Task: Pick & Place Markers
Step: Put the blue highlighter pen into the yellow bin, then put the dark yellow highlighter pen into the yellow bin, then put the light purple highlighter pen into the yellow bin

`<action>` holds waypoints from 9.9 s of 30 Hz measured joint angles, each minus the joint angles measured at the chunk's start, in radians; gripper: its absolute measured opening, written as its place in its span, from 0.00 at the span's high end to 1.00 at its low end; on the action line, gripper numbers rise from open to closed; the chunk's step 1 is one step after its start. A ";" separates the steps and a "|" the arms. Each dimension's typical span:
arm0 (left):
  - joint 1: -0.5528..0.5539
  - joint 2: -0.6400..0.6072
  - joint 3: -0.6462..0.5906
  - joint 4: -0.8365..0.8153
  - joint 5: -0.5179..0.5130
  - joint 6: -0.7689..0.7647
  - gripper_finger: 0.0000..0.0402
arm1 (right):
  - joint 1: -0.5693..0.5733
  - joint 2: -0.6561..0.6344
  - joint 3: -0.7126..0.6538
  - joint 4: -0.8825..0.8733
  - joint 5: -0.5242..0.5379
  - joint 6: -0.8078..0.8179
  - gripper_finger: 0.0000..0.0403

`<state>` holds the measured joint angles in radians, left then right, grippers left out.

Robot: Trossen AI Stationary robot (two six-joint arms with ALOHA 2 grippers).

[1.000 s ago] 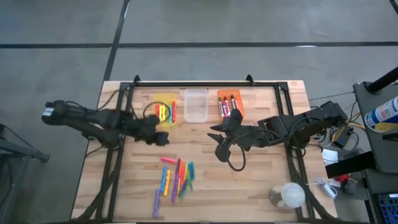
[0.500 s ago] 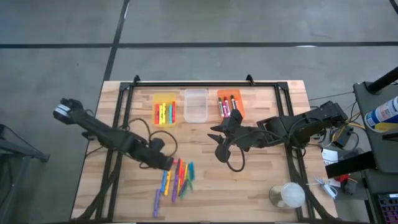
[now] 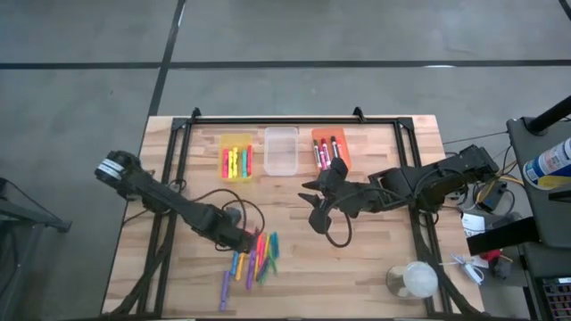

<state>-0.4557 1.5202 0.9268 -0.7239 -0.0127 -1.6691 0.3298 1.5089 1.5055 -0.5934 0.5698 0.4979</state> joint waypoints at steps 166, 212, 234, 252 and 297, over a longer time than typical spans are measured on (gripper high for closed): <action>-0.045 0.264 0.216 -0.084 0.039 -0.007 0.59 | -0.039 -0.010 -0.021 -0.005 -0.129 -0.046 0.70; 0.688 -0.174 0.184 -0.298 -0.074 0.653 0.86 | -0.040 -0.011 -0.021 0.007 -0.126 -0.023 0.70; 1.192 0.011 0.182 -0.134 0.130 0.966 0.79 | -0.040 -0.011 -0.021 0.004 -0.128 -0.042 0.70; 1.069 -0.118 0.181 -0.250 0.146 0.873 0.61 | -0.040 -0.008 -0.023 -0.002 -0.126 -0.057 0.70; -0.398 0.065 0.066 0.074 0.404 -0.760 0.61 | -0.040 -0.005 -0.070 -0.233 -0.189 -0.271 0.70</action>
<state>-0.8541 1.5852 0.9926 -0.6504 0.3909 -2.4292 0.2901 1.5043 1.4357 -0.8268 0.3813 0.2266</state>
